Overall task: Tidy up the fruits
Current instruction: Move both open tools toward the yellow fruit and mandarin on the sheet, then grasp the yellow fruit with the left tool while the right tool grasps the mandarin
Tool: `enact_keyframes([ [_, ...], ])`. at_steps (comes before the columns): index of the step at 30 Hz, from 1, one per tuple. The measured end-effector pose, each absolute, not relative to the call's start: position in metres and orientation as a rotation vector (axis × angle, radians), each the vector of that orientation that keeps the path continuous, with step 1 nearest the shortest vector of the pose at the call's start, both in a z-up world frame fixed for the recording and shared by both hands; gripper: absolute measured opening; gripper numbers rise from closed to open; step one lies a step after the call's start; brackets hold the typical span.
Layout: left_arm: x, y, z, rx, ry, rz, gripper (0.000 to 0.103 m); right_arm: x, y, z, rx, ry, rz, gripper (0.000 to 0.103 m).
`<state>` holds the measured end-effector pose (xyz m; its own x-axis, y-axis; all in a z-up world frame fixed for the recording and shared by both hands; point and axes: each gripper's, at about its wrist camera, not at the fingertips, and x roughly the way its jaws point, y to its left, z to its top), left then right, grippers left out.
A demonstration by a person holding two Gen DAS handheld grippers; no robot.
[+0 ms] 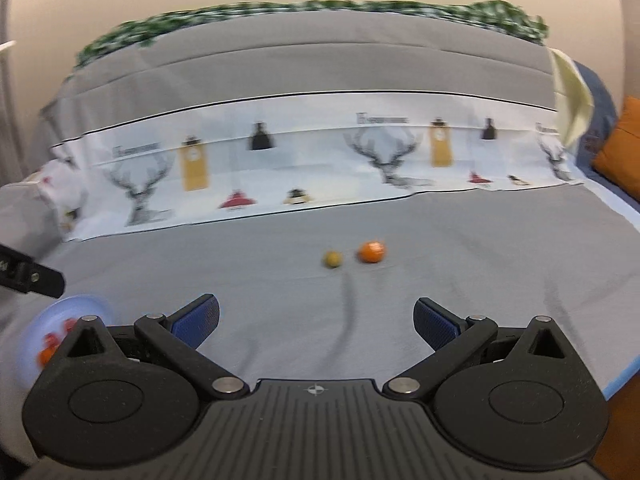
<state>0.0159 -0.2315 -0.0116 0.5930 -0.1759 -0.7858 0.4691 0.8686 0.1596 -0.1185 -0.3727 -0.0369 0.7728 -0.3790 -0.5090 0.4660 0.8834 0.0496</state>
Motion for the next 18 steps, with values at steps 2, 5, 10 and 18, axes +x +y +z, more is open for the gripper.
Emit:
enact_keyframes([
  [2, 0.025, -0.254, -0.021, 0.380, 0.864, -0.416, 0.103, -0.110, -0.395, -0.044, 0.175, 0.523, -0.500, 0.102],
  [5, 0.039, -0.293, -0.042, 0.399, 0.882, -0.469, 0.103, -0.097, -0.438, -0.055, 0.184, 0.534, -0.568, 0.102],
  [10, 0.071, -0.368, -0.085, 0.458, 0.917, -0.551, 0.103, -0.063, -0.508, -0.085, 0.165, 0.559, -0.618, 0.102],
  [18, 0.159, -0.467, -0.172, 0.571, 0.965, -0.647, 0.103, 0.037, -0.584, -0.166, 0.114, 0.702, -0.400, 0.102],
])
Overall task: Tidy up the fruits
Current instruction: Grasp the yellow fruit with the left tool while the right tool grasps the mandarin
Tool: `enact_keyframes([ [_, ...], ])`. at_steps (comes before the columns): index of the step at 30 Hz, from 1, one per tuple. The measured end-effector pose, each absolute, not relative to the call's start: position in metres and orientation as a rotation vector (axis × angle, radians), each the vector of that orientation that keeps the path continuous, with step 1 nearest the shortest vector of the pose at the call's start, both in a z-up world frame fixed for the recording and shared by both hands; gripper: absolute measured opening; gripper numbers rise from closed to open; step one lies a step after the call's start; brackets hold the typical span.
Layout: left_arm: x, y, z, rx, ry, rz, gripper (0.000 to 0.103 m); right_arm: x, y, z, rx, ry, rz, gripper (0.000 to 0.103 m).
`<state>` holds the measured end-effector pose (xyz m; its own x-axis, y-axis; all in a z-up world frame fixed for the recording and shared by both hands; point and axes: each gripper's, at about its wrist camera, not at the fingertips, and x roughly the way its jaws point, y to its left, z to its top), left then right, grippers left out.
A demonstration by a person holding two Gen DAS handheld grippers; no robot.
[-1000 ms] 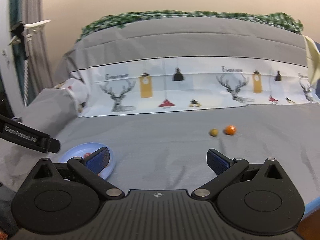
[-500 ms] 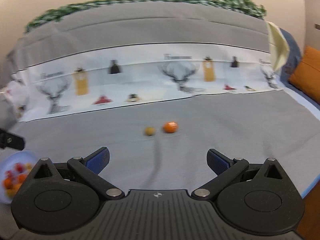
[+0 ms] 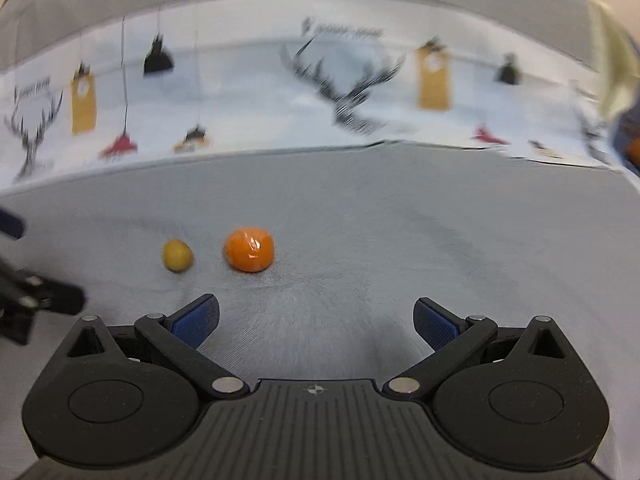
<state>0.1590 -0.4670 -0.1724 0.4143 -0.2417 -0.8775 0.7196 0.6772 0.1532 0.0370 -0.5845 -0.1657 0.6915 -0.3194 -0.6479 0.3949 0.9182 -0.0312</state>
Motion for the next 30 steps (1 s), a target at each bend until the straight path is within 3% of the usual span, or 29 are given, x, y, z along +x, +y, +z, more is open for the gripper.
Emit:
enact_keyframes([
  [9, 0.216, -0.491, -0.206, 0.430, 0.997, -0.903, 0.103, 0.098, -0.593, -0.201, -0.107, 0.653, -0.245, 0.102],
  [10, 0.217, -0.492, -0.206, 0.426, 0.982, -0.907, 0.101, 0.100, -0.595, -0.201, -0.097, 0.659, -0.232, 0.100],
  [11, 0.217, -0.493, -0.206, 0.424, 0.971, -0.908, 0.097, 0.103, -0.597, -0.199, -0.077, 0.658, -0.212, 0.091],
  [12, 0.218, -0.494, -0.206, 0.424, 0.960, -0.900, 0.083, 0.104, -0.597, -0.198, -0.063, 0.648, -0.189, 0.070],
  [13, 0.217, -0.496, -0.203, 0.438, 0.942, -0.901, 0.056, 0.104, -0.595, -0.198, -0.063, 0.638, -0.173, 0.060],
  [14, 0.216, -0.498, -0.201, 0.454, 0.949, -0.934, 0.036, 0.105, -0.591, -0.197, -0.078, 0.633, -0.164, 0.038],
  [15, 0.218, -0.500, -0.199, 0.462, 0.993, -0.968, 0.031, 0.106, -0.588, -0.197, -0.095, 0.637, -0.163, 0.035],
  [22, 0.201, -0.473, -0.173, 0.458, 0.982, -0.894, 0.031, 0.084, -0.578, -0.178, -0.004, 0.657, -0.344, 0.035],
  [30, 0.118, -0.358, -0.086, 0.525, 0.946, -0.800, 0.031, 0.002, -0.492, -0.082, 0.125, 0.500, -0.263, 0.035],
])
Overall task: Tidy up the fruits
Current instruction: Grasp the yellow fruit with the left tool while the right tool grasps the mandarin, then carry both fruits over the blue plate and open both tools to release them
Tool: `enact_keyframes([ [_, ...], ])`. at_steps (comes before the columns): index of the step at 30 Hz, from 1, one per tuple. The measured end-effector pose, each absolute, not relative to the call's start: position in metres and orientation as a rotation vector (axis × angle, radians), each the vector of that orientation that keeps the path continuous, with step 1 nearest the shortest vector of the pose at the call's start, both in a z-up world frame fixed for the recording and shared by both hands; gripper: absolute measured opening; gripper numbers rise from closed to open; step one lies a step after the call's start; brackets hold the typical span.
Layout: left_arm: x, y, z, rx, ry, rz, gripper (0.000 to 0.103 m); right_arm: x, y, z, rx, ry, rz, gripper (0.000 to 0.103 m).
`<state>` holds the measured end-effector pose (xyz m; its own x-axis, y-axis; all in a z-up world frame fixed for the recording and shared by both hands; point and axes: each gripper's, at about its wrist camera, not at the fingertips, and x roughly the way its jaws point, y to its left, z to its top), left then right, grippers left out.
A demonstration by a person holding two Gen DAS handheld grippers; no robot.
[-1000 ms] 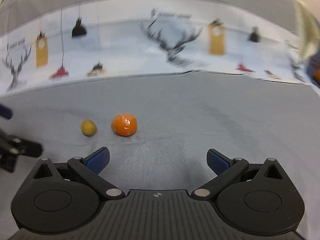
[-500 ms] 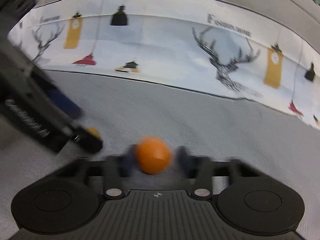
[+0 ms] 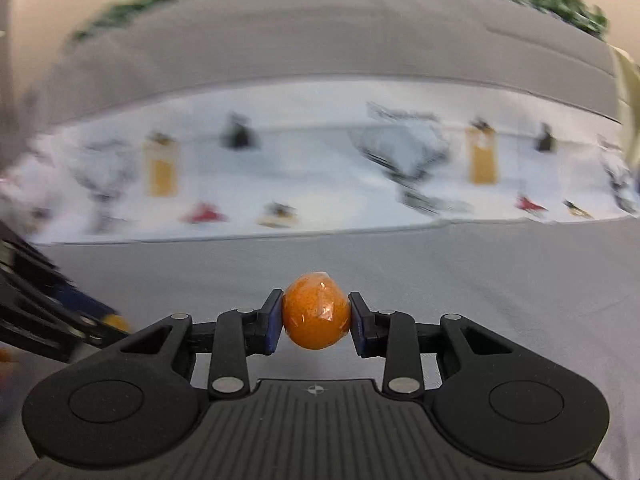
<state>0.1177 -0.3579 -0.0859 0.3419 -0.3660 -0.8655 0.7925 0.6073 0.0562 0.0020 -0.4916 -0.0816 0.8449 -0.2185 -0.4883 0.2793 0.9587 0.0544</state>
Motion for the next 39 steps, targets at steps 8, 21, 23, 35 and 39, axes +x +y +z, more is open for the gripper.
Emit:
enact_keyframes([
  [8, 0.022, -0.204, 0.000, 0.431, 0.928, -0.545, 0.031, -0.067, -0.338, -0.025, 0.164, 0.539, 0.014, 0.036],
  [21, -0.079, -0.029, 0.040, 0.211, 0.948, -0.313, 0.031, -0.130, -0.217, -0.003, 0.098, 0.658, 0.225, 0.036],
  [23, -0.087, -0.019, 0.043, 0.198, 0.942, -0.318, 0.031, -0.138, -0.215, -0.002, 0.089, 0.664, 0.203, 0.036],
  [35, -0.095, -0.010, 0.049, 0.136, 0.886, -0.347, 0.031, -0.169, -0.186, -0.001, 0.077, 0.665, 0.171, 0.036],
  [39, -0.095, -0.005, 0.053, 0.108, 0.876, -0.348, 0.031, -0.170, -0.179, 0.005, 0.055, 0.650, 0.184, 0.036],
])
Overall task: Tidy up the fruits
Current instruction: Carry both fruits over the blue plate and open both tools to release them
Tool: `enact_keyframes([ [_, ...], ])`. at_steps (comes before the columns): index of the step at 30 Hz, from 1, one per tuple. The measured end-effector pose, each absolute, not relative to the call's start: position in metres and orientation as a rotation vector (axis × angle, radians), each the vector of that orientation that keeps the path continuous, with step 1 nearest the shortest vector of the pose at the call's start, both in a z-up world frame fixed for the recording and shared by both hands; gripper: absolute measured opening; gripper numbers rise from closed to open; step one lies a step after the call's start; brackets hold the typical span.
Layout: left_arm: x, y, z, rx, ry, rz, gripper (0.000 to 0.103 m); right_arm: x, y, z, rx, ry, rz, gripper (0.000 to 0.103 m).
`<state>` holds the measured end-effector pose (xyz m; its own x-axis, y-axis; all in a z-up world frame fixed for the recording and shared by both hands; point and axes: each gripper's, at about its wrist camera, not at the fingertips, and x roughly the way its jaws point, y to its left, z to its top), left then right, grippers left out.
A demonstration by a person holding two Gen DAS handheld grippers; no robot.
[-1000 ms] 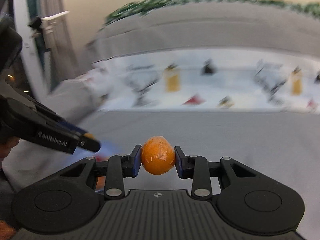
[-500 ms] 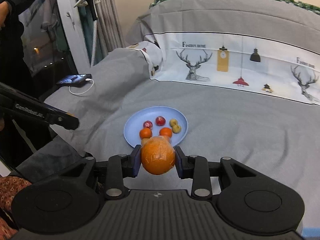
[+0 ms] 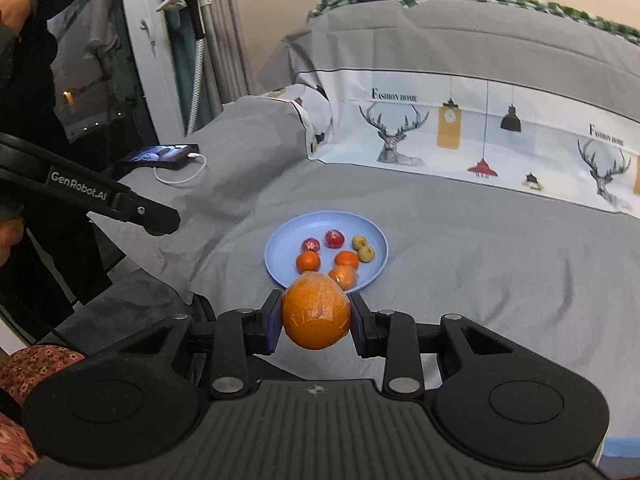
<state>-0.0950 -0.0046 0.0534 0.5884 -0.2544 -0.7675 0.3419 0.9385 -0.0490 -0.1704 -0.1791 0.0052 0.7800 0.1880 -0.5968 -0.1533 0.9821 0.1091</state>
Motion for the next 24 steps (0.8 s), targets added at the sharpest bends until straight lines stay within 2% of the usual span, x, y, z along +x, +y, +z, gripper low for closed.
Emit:
enact_keyframes([
  [24, -0.059, 0.000, 0.076, 0.071, 0.833, -0.298, 0.031, -0.134, -0.170, 0.022, 0.103, 0.594, 0.241, 0.036],
])
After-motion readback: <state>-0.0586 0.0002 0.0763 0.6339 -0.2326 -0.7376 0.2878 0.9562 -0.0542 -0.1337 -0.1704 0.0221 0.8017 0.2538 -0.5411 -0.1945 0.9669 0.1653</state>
